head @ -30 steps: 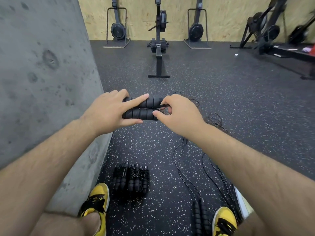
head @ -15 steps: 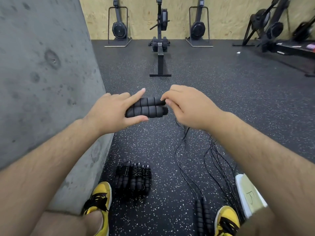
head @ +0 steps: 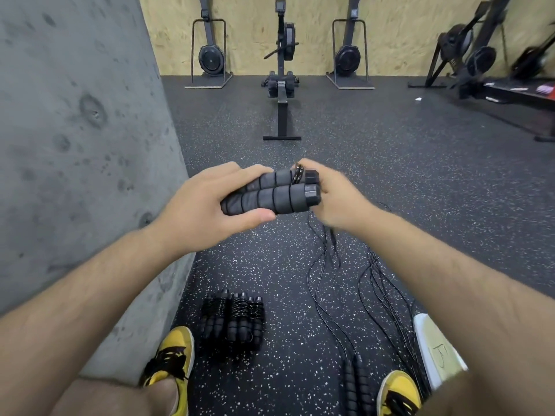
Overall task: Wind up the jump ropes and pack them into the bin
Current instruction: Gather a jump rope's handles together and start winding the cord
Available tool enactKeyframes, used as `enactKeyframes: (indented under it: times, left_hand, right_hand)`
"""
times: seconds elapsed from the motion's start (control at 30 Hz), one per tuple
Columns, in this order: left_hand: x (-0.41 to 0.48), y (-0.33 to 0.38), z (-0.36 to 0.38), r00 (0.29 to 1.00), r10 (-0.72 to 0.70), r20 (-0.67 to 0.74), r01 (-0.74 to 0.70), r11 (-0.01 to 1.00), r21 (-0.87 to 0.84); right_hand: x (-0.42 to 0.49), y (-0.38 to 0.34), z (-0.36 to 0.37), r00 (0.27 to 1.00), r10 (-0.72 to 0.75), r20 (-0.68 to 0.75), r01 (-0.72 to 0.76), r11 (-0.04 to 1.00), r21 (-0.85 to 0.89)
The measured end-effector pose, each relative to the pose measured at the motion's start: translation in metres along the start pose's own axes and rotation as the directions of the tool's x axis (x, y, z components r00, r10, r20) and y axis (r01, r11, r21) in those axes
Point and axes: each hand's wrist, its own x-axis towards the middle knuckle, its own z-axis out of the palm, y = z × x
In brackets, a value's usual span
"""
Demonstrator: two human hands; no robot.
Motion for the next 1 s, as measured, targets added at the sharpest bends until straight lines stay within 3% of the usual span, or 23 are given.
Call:
enactKeyframes:
  times: [0.07,0.17,0.27,0.37,0.6,0.8,0.9,1.0]
  left_hand:
    - [0.001,-0.003,0.005,0.997,0.002,-0.073,0.009,0.988,0.154]
    - [0.005,-0.009,0.012,0.987,-0.04,-0.156,0.096,0.922,0.375]
    - [0.007,-0.012,0.013,0.975,-0.061,-0.213,0.163,0.849,0.503]
    - [0.008,-0.023,0.011,0.977,-0.064,-0.204,0.176,0.783,0.597]
    - [-0.002,-0.046,0.014,0.985,-0.086,-0.15,0.162,0.762,0.627]
    - [-0.006,-0.047,0.016,0.998,-0.046,-0.053,0.07,0.748,0.66]
    - [-0.006,-0.045,0.017,0.999,-0.024,0.025,0.005,0.804,0.595]
    - [-0.007,-0.038,0.018,0.991,-0.031,0.127,-0.023,0.918,0.397]
  right_hand:
    - [0.001,-0.011,0.019,0.981,0.146,0.128,-0.152,0.987,0.043]
    - [0.003,-0.019,0.036,0.953,0.286,0.096,-0.294,0.952,0.084]
    - [-0.003,-0.027,0.041,0.955,0.266,0.133,-0.287,0.941,0.177]
    - [-0.009,-0.034,0.039,0.942,0.277,0.19,-0.303,0.944,0.127]
    - [-0.019,-0.049,0.03,0.965,0.208,0.162,-0.17,0.96,-0.222]
    - [-0.022,-0.053,0.0,0.992,0.02,0.127,0.056,0.82,-0.57]
    - [-0.017,-0.042,-0.013,0.992,-0.09,0.091,0.127,0.784,-0.608]
    - [-0.012,-0.026,-0.023,0.982,-0.18,0.056,0.178,0.784,-0.595]
